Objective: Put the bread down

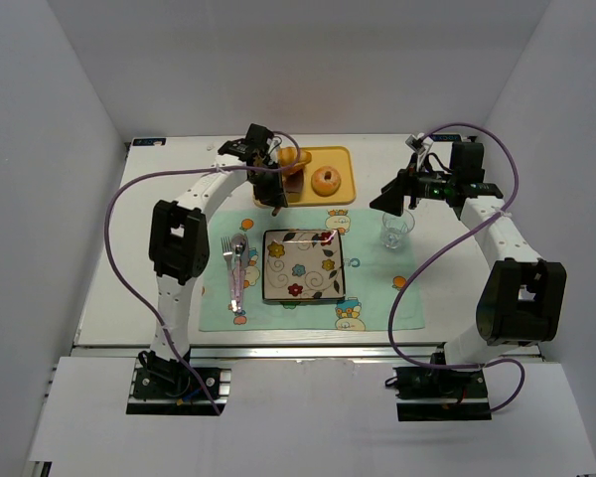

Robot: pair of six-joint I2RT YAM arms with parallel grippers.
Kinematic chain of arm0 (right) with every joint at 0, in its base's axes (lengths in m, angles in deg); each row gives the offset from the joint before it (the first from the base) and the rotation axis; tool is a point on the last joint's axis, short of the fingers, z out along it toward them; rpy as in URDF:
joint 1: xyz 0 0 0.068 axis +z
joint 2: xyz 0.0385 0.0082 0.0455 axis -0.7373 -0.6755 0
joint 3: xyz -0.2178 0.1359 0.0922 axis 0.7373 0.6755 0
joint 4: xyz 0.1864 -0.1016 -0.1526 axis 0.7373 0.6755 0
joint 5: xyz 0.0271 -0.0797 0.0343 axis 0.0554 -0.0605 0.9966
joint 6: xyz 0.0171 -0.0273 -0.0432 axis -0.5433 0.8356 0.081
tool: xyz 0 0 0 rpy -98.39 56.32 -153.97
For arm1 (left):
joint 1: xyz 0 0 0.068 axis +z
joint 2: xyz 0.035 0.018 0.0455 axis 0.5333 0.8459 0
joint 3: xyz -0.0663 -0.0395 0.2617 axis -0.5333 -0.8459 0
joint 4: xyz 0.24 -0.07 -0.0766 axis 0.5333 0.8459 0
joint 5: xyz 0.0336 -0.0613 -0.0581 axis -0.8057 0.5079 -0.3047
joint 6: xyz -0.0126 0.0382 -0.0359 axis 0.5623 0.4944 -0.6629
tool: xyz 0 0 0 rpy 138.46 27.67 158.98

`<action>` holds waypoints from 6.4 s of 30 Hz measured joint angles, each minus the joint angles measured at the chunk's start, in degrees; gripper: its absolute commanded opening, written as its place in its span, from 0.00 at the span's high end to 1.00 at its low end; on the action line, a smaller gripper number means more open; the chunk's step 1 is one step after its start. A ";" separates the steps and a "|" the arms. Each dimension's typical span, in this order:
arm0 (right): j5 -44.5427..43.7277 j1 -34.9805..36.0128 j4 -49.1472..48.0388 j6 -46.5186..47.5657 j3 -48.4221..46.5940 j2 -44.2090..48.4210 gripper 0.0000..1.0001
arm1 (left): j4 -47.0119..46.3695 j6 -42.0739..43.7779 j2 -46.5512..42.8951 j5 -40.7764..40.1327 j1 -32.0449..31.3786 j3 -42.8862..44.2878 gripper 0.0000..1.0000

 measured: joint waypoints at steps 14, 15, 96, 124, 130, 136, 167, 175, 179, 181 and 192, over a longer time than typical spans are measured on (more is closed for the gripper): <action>0.15 0.00 -0.92 -0.11 0.00 0.00 0.11 | 0.20 -0.09 3.96 0.50 -0.11 1.42 1.00; 0.17 0.00 -0.92 -0.20 0.00 0.00 0.11 | 0.22 -0.11 3.96 0.50 -0.11 1.42 1.00; 1.05 0.00 -1.22 -0.83 0.90 0.00 0.11 | -11.93 7.45 -12.50 -2.67 -3.69 -18.47 1.00; 1.03 0.00 2.10 2.16 -2.99 -0.44 0.11 | -15.23 0.83 -48.35 5.09 -16.24 -60.59 1.00; 1.03 0.00 2.21 2.23 -2.99 -0.44 0.11 | -11.96 -1.20 -47.23 12.83 -16.11 -60.43 1.00; 1.03 0.00 2.21 2.23 -2.99 -0.44 0.11 | -10.12 -4.74 -46.58 21.84 -16.11 -60.43 1.00; 1.05 0.00 4.44 4.13 -2.99 -0.44 0.11 | -8.83 -2.64 -51.60 11.06 26.51 -48.06 1.00; 1.27 0.00 5.84 5.33 -2.99 -0.44 0.11 | -10.19 13.22 -38.82 -6.73 29.16 -49.57 1.00; 1.25 0.00 6.80 6.34 -2.99 -0.42 0.11 | -11.04 20.09 -38.34 -9.38 31.15 -52.37 1.00; 1.25 0.00 6.97 6.56 -2.99 -0.42 0.11 | -11.32 23.10 -38.12 -10.21 31.89 -52.50 0.99; 1.16 0.00 9.05 8.02 -3.45 0.04 0.11 | -13.79 29.66 -30.64 -11.04 32.79 -52.50 0.54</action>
